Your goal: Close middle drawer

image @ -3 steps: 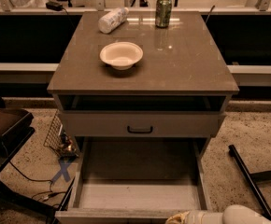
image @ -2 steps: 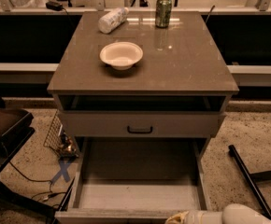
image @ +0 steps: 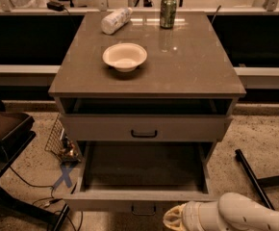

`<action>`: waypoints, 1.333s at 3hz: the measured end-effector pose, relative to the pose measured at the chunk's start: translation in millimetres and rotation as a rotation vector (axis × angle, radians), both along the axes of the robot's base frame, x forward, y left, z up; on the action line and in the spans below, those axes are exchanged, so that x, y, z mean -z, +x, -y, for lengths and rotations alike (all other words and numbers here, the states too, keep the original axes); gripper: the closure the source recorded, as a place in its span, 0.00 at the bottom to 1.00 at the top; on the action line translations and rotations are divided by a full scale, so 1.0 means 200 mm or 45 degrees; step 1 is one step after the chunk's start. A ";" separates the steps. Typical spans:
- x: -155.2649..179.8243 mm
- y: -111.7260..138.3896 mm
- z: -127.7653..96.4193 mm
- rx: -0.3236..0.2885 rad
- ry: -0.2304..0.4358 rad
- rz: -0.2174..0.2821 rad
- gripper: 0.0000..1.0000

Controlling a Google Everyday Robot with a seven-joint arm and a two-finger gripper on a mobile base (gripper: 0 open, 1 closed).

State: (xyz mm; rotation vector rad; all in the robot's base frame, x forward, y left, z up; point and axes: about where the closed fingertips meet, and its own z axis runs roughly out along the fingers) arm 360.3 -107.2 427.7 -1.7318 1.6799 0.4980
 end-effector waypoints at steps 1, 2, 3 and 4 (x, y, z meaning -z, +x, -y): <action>0.05 0.22 -0.03 -0.033 0.017 0.015 1.00; 0.11 0.48 -0.05 -0.048 0.036 0.021 1.00; 0.09 0.59 -0.04 -0.028 0.042 0.055 1.00; 0.09 0.62 -0.04 -0.026 0.052 0.055 1.00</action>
Offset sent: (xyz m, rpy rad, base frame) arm 0.1838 0.0103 -0.0372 0.0422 -0.0390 0.0490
